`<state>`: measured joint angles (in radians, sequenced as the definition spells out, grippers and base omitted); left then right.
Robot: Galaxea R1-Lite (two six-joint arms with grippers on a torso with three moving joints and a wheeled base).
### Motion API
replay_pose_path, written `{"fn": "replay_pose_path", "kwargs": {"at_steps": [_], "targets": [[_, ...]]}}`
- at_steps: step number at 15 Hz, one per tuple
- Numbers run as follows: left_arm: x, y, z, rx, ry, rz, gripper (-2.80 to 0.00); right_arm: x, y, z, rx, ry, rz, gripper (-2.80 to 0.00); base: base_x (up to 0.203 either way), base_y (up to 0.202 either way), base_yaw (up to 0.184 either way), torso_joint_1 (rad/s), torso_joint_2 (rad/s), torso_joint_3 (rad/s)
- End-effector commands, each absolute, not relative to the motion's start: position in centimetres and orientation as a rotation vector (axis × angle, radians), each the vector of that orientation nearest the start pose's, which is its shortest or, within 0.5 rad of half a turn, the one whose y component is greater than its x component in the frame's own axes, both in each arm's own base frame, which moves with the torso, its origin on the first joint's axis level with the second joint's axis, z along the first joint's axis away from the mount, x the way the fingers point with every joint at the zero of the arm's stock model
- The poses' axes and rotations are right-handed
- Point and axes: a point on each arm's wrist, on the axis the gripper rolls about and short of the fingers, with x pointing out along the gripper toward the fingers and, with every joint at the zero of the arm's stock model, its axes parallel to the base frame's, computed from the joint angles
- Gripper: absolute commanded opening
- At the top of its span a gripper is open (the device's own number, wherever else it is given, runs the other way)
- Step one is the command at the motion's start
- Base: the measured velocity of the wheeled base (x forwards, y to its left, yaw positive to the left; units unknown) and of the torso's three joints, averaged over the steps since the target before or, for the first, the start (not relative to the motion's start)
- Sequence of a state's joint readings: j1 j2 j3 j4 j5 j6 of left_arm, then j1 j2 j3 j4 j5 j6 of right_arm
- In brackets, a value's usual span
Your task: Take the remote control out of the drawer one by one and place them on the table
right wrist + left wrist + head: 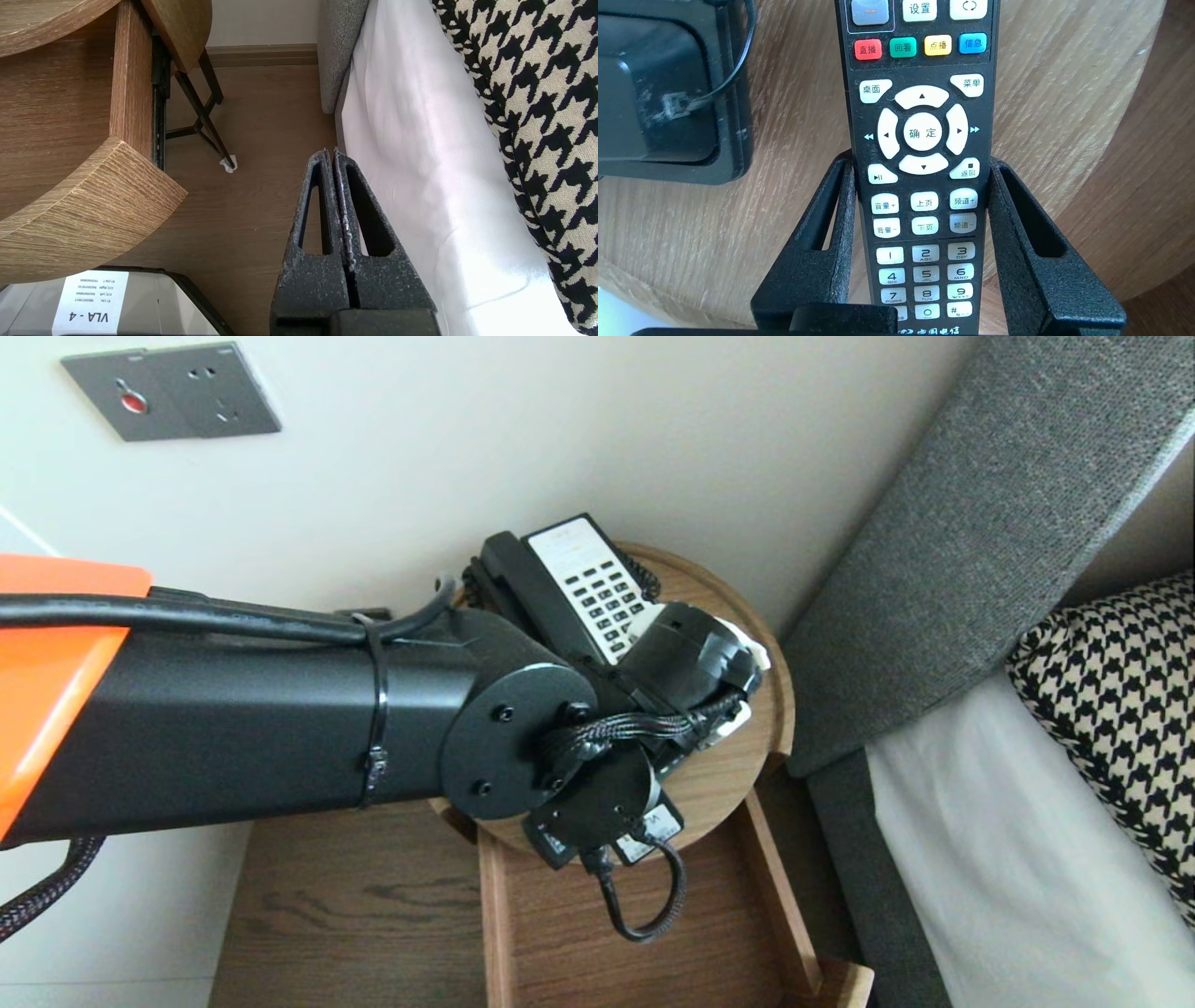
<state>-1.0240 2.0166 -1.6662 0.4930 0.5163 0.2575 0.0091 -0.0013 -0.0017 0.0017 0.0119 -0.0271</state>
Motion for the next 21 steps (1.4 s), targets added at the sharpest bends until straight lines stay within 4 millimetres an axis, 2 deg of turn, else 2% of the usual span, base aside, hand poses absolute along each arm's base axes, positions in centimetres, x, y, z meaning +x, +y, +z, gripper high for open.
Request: {"fn": "replay_pose_path", "kwargs": {"at_steps": [1,12,21], "targets": [[21.2,-32.6,20.4,0.842,0.559,-0.559,-2.8,-2.3,0.0,7.6,-0.028,-0.006,0.022,-2.8,0.0,0.0,0.0,0.0,0.0,0.0],[21.5,-33.3,20.5,0.806,0.563,-0.629,-2.8,-2.3,0.0,7.6,-0.028,-0.006,0.022,-2.8,0.0,0.0,0.0,0.0,0.0,0.0],[22.3,-33.0,19.9,0.804,0.594,-0.635,-2.8,-2.3,0.0,7.6,-0.028,-0.006,0.023,-2.8,0.0,0.0,0.0,0.0,0.0,0.0]]}}
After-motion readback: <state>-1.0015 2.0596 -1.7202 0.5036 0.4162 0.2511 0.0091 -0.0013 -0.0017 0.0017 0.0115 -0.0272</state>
